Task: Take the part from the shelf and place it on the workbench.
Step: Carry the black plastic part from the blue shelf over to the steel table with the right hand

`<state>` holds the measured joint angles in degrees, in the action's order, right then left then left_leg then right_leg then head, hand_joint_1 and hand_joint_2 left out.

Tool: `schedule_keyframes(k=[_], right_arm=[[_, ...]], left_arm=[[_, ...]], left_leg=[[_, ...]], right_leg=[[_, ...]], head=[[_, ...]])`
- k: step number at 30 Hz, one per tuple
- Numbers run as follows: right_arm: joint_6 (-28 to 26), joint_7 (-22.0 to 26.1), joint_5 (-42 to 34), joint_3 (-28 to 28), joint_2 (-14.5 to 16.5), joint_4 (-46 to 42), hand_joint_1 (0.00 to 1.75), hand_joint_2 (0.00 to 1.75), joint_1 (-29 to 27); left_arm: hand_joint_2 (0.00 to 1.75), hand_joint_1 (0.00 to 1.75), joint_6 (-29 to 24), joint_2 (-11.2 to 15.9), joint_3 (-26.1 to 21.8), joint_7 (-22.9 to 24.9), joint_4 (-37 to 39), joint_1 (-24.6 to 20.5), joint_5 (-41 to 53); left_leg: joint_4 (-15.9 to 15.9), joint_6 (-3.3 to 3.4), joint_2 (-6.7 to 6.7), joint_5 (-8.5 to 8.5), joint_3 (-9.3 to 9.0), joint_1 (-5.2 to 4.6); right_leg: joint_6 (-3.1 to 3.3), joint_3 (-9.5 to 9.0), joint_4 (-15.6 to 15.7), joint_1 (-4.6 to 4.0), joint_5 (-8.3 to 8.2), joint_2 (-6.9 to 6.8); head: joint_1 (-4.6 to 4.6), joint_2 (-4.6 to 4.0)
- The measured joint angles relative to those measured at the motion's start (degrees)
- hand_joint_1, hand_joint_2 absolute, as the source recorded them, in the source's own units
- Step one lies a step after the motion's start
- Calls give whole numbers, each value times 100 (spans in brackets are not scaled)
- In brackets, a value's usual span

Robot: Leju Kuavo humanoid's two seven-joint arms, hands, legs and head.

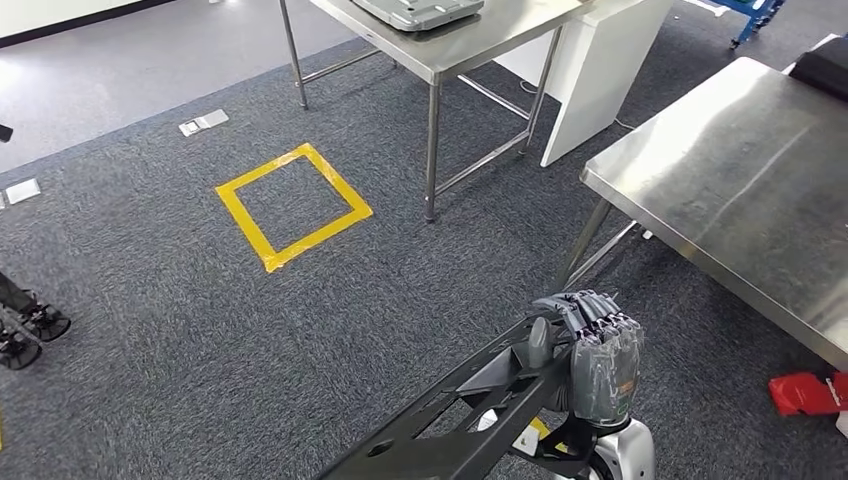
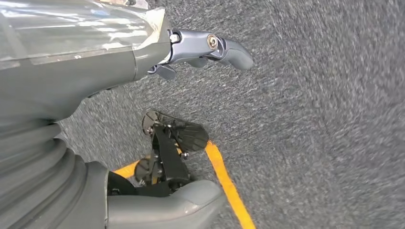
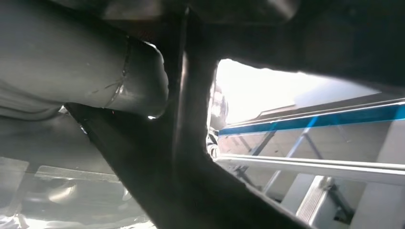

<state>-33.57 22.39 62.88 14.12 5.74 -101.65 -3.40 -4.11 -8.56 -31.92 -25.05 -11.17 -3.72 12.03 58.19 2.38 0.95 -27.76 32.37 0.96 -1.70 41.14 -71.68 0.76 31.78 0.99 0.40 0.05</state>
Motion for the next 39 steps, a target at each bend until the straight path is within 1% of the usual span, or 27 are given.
schedule_keyframes(k=[1,2,3,5,7,8,9,10,12,14,16,17,18,19,21,23,25,26,28,30,31,32,33,34,36,38,39], right_arm=[[0,-1,5,-1,-8,3,175,0,-3],[-1,-1,12,-2,-17,7,175,0,-5],[-3,-1,22,-2,-25,9,175,0,-6],[-17,-10,60,-3,-37,10,175,0,0],[-51,-50,128,-5,-46,10,175,0,13],[-70,-81,173,-10,-54,10,175,0,18],[-88,-113,225,-22,-62,10,175,0,21],[-103,-147,279,-38,-71,9,175,0,21],[-123,-221,419,-76,-81,8,175,0,31],[-137,-297,560,-102,-84,10,175,0,44],[-138,-332,644,-120,-87,20,175,0,45],[-138,-337,661,-128,-90,26,175,0,43],[-138,-347,678,-137,-93,31,175,0,43],[-137,-373,717,-145,-97,35,175,0,48],[-130,-469,868,-167,-108,50,175,0,96],[-102,-623,1152,-234,-127,86,175,0,207],[-40,-795,1464,-351,-176,141,175,0,372],[-2,-872,1589,-418,-221,181,175,0,475],[93,-1016,1797,-554,-332,311,175,0,741],[176,-1154,2003,-688,-457,513,175,0,1020],[203,-1214,2106,-755,-523,636,175,0,1136],[220,-1262,2196,-818,-588,760,175,0,1233],[230,-1297,2260,-874,-648,873,175,0,1315],[231,-1318,2301,-923,-701,966,175,0,1385],[230,-1337,2335,-982,-769,1088,175,0,1505],[229,-1341,2351,-1004,-799,1170,175,0,1586],[228,-1350,2372,-1009,-814,1207,175,0,1608]], left_arm=[[175,0,2,-1,0,0,0,1,1],[175,0,5,-2,1,0,0,0,1],[175,0,9,-5,1,0,0,-2,4],[175,0,17,-9,1,0,0,-4,30],[175,0,21,-10,2,-2,0,-5,83],[175,0,20,-10,3,-2,0,-9,105],[175,0,20,-14,5,-3,0,-17,123],[175,0,20,-18,7,-4,-1,-26,135],[175,0,21,-25,9,-14,-1,-36,156],[175,0,28,-27,10,-21,-1,-26,171],[175,0,35,-31,10,-22,0,-8,176],[175,0,36,-31,10,-22,0,-2,176],[175,0,36,-31,9,-22,0,-1,176],[175,0,36,-28,9,-22,0,-2,176],[175,0,39,-25,9,-27,1,-2,178],[175,0,84,-25,8,-74,2,-8,186],[175,0,184,-38,8,-145,2,-25,192],[175,0,236,-45,7,-170,1,-34,197],[175,0,324,-59,5,-198,-1,-46,218],[175,0,396,-60,5,-208,-1,-48,249],[175,0,424,-61,5,-208,0,-48,266],[175,0,444,-62,5,-208,0,-51,280],[175,0,457,-63,5,-208,0,-57,293],[175,0,466,-67,6,-208,0,-66,300],[175,0,471,-77,7,-208,-1,-81,303],[175,0,473,-83,7,-208,-1,-91,303],[175,0,473,-87,7,-208,-1,-97,303]], left_leg=[[1,1,80,-4,2,-4],[2,-2,154,-9,1,-5],[2,-9,223,-15,-4,-3],[5,-44,341,-39,-32,-13],[10,-110,442,-81,-70,-45],[9,-141,494,-98,-92,-58],[4,-171,554,-113,-115,-56],[13,-203,568,-133,-131,-38],[220,-257,359,-303,-78,1],[874,-282,25,-671,210,20],[1543,-293,-89,-914,561,22],[1629,-294,-99,-872,632,23],[1491,-291,-109,-716,597,28],[1156,-288,-154,-484,467,41],[422,-281,-403,-125,161,83],[126,-250,-543,-44,51,81],[88,-170,-415,-11,51,48],[57,-116,-348,15,43,41],[-2,-20,-190,59,33,43],[-8,20,-30,61,37,13],[-7,22,49,58,39,2],[-6,22,123,56,41,-4],[-5,19,190,54,40,-5],[-4,11,251,49,35,-4],[0,-29,362,23,10,-24],[5,-85,469,-10,-24,-60],[0,-109,528,-22,-42,-71]], right_leg=[[-28,116,-238,9,69,-20],[-74,115,-254,18,44,-36],[-127,-5,-42,25,-60,-67],[-187,-451,784,25,-351,-291],[-131,-738,1310,-19,-522,-490],[-84,-762,1366,-45,-546,-503],[-43,-760,1371,-59,-561,-433],[-4,-765,1381,-26,-573,-362],[86,-796,1406,30,-597,-231],[153,-815,1413,45,-608,-101],[170,-818,1410,34,-608,53],[169,-824,1407,31,-607,132],[168,-834,1403,31,-607,214],[166,-843,1396,34,-605,295],[142,-828,1364,22,-596,445],[77,-768,1354,2,-608,567],[-14,-704,1381,2,-643,668],[-46,-666,1354,2,-634,624],[-55,-456,995,-10,-458,332],[-44,-80,245,-4,-144,42],[-61,78,-81,4,-42,-6],[-94,148,-235,11,-16,-29],[-139,94,-145,18,-81,-54],[-185,-76,171,26,-213,-109],[-218,-527,1011,8,-504,-385],[-148,-725,1401,-37,-645,-534],[-106,-718,1402,-64,-660,-480]], head=[[0,0],[2,0],[3,-1],[8,-1],[4,0],[1,0],[-4,0],[-10,0],[-27,-1],[-58,0],[-72,0],[-73,-1],[-73,-1],[-74,-1],[-73,-1],[-70,0],[-69,0],[-68,0],[-31,-1],[2,-1],[3,-1],[3,-1],[5,-1],[5,-1],[13,-1],[11,0],[8,0]])
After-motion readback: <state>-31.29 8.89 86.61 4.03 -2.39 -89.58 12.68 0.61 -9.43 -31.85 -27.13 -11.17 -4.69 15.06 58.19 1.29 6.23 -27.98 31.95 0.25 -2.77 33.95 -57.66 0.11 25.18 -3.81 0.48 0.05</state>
